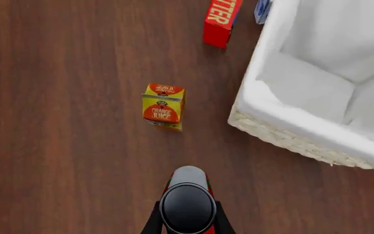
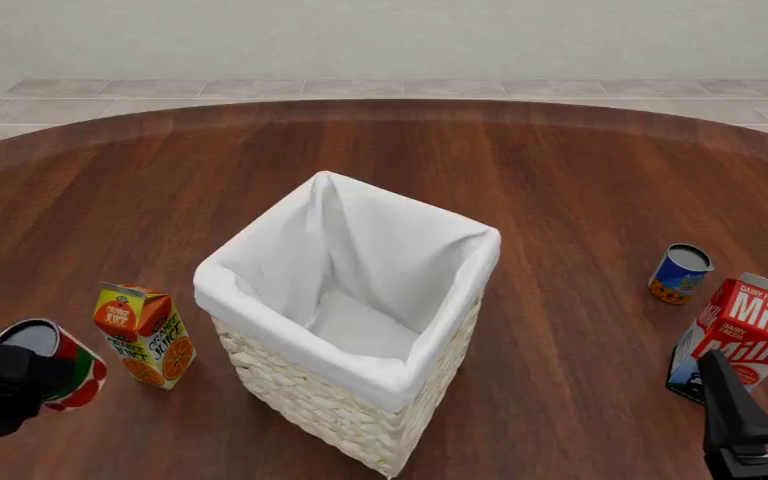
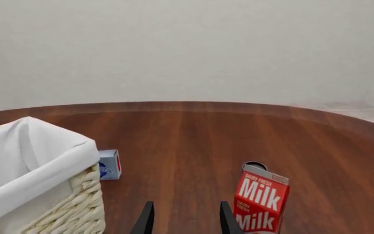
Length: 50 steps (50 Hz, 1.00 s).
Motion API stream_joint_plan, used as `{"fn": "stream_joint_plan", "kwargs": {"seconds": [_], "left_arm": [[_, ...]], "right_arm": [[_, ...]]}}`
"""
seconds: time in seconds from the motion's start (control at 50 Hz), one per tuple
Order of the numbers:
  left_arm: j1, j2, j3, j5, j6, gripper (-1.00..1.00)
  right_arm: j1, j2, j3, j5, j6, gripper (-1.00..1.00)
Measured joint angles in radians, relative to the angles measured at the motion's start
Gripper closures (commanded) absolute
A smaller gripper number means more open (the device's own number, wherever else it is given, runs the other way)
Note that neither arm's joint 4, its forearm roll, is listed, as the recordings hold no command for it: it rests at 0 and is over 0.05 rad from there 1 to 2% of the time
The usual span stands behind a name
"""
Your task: Pick up the alphabet soup and the tomato sauce, and put them in the basket.
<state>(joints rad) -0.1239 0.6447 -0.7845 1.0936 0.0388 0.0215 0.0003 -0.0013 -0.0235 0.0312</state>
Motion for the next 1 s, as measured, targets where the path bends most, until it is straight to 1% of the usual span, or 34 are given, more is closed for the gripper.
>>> {"fn": "stream_joint_plan", "kwargs": {"seconds": [0.16,0.34,0.52,0.74,1.0], "left_arm": [[-0.017,0.034,-0.090,0.023,0.024,1.00],[-0.052,0.067,-0.163,0.029,0.028,1.00],[-0.095,0.111,-0.236,0.010,0.030,1.00],[-0.134,0.182,-0.335,-0.013,0.055,1.00],[-0.174,0.272,-0.431,-0.040,0.087,1.00]], "right_arm": [[0.002,0.000,0.000,-0.001,-0.003,-1.00],[0.003,0.000,0.000,-0.002,-0.003,-1.00],[0.004,0.000,0.000,-0.002,-0.004,-1.00],[0.006,0.000,-0.001,-0.002,-0.006,-1.00],[0.007,0.000,0.000,-0.002,-0.006,-1.00]]}}
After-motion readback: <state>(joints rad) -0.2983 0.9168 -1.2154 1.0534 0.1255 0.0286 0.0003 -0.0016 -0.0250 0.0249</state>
